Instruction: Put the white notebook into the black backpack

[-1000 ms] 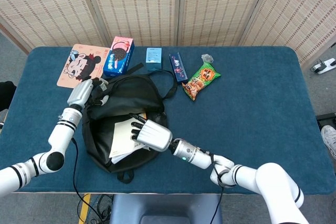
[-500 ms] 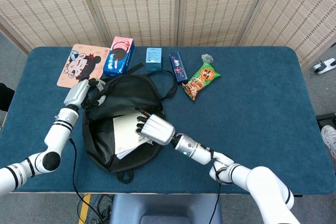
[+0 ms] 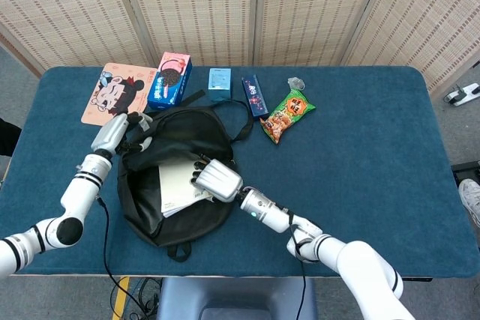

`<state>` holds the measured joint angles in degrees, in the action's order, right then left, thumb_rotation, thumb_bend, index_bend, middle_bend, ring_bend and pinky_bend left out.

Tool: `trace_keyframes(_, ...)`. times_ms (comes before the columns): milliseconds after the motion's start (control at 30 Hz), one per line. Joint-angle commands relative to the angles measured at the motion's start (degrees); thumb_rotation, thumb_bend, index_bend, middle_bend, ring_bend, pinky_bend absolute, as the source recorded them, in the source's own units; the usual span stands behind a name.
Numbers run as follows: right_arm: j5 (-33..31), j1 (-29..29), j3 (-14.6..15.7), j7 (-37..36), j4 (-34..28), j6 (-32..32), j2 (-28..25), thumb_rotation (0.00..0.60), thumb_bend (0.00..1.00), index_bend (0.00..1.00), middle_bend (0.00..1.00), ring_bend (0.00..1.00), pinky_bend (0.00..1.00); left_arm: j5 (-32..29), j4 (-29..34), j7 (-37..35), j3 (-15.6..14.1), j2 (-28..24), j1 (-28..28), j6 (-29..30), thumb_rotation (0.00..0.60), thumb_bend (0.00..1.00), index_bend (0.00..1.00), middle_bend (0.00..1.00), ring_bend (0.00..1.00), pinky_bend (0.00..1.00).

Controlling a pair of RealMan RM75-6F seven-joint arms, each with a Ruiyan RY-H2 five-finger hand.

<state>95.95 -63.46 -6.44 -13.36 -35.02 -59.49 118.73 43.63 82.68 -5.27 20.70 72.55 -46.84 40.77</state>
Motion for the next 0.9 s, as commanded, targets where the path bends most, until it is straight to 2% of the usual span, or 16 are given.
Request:
trace_keyframes(33,-0.5,-0.6,-0.3,0.4,0.5,0.7,0.7,0.6,0.43,0.71,0.56,0.31,0.08,0.5,0.5,-0.3,-0.2,-0.4,0.1,-0.1,0.6,0.45,0.76,0.28,0.24,0.04)
trace_keyframes(100,-1.0,-0.9,-0.4,1.1,0.7,1.2,1.3,0.6,0.41,0.71,0.55,0.31,0.08,0.7,0.7,-0.5,-0.3,-0.6,0.2,-0.1,0.6,0.45,0.76,0.28,0.24,0.04)
trace_keyframes(167,-1.3,-1.1,-0.6,1.8,0.7,1.4,1.7,0.6,0.33,0.67,0.52,0.31,0.08,0.8,0.8,-0.7,-0.4,-0.7,0.2,-0.1,0.6,0.45,0.76,0.28,0.24,0.04)
trace_keyframes(233,-1.7,-1.1,-0.7,2.7,0.3,1.6,2.0,0.6,0.25,0.58,0.5,0.31,0.08,0.8,0.9,-0.8,-0.6,-0.9,0.2,-0.2,0.6,0.45,0.76,0.28,0.24,0.04)
trace_keyframes(300,-1.9,-0.9,-0.6,3.7,-0.3,1.3,1.8,0.6,0.13,0.43,0.46,0.29,0.08,0.8,0.9,-1.0,-0.7,-1.1,0.2,-0.4,0.6,0.45,0.76,0.28,0.24,0.04)
trace_keyframes(400,-2.3,-0.2,-0.5,5.4,-2.0,1.1,0.9,0.6,0.03,0.24,0.4,0.25,0.08,0.8,0.9,-1.3,-0.9,-1.3,0.3,-0.5,0.6,0.45,0.76,0.28,0.24,0.04)
trace_keyframes(567,-2.9,1.4,-0.1,9.1,-7.5,0.8,-2.3,0.6,0.0,0.09,0.33,0.21,0.08,1.1,1.2,-1.7,-1.3,-1.5,0.6,-0.4,0.6,0.45,0.75,0.28,0.24,0.04)
trace_keyframes(700,-2.8,3.8,1.2,12.1,-13.6,-0.2,-6.7,0.6,0.0,0.05,0.29,0.19,0.08,1.5,1.9,-1.9,-1.8,-1.8,1.0,-0.2,0.6,0.45,0.75,0.28,0.24,0.04)
trace_keyframes(900,-2.2,8.5,4.1,17.7,-24.1,-2.9,-15.1,0.6,0.0,0.05,0.28,0.18,0.08,3.3,3.4,-2.5,-2.6,-2.0,2.2,0.9,0.6,0.45,0.71,0.28,0.24,0.04)
